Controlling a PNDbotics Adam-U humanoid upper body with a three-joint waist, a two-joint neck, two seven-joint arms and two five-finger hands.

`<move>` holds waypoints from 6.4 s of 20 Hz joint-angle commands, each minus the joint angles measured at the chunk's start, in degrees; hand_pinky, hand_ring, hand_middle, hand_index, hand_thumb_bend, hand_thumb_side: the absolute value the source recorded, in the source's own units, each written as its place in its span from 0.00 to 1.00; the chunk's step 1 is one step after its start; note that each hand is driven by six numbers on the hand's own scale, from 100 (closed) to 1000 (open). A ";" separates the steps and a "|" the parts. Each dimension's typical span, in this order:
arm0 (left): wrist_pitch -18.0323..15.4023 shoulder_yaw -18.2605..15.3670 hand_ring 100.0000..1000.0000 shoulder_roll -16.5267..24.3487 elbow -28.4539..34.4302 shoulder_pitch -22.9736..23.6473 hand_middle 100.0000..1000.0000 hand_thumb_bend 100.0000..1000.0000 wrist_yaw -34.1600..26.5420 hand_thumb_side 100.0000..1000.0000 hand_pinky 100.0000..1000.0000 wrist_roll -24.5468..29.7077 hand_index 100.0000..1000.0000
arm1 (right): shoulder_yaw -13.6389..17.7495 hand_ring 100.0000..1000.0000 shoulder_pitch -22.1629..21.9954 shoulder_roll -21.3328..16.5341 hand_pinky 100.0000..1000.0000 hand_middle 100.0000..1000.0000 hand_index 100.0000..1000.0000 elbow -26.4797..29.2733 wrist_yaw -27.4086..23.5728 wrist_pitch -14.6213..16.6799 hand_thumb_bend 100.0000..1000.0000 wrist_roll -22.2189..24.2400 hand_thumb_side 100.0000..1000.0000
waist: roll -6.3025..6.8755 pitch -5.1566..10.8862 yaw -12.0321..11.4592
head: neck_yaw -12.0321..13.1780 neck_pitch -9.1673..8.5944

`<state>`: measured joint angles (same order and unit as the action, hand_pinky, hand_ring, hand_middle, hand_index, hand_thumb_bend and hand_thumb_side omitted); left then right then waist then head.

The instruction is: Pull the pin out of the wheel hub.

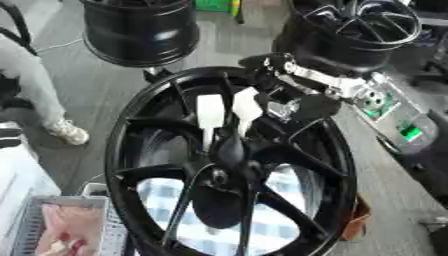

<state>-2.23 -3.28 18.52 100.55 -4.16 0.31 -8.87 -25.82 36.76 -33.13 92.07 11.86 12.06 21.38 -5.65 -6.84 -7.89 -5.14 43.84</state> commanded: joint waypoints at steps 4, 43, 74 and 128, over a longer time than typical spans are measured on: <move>-0.14 0.03 0.59 0.51 0.50 -0.77 0.64 0.05 0.09 0.71 0.60 0.19 0.79 | -0.12 0.77 0.41 -2.57 0.67 0.82 0.98 3.20 -0.87 -0.34 0.00 1.79 0.58 | 0.19 0.65 -0.09 | 0.36 0.28; -0.14 0.89 0.59 0.23 0.29 -1.05 0.64 0.04 0.35 0.72 0.60 1.32 0.79 | 1.91 0.93 3.26 2.35 0.92 0.92 1.00 -5.70 8.33 0.08 0.00 0.83 0.52 | -0.43 0.54 -0.61 | 0.75 -5.81; -0.18 1.63 0.59 -0.38 -0.69 -1.52 0.63 0.03 1.01 0.73 0.60 2.67 0.79 | 0.60 0.85 4.16 8.72 0.82 0.85 0.99 -16.56 6.71 1.68 0.00 -1.12 0.74 | -1.12 -0.16 -1.71 | 1.07 -2.97; -0.23 2.11 0.59 -0.49 -1.11 -1.67 0.63 0.01 0.74 0.74 0.61 3.56 0.79 | -0.01 0.62 8.36 11.80 0.63 0.52 0.83 -9.44 8.29 3.10 0.00 -14.89 0.13 | -1.30 0.27 -3.01 | -1.84 -1.07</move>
<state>-2.34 -1.25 17.53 98.78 -5.07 1.25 -5.48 -26.18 43.88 -19.88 81.19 20.09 15.17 6.07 -7.47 -7.40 -10.92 -6.80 42.77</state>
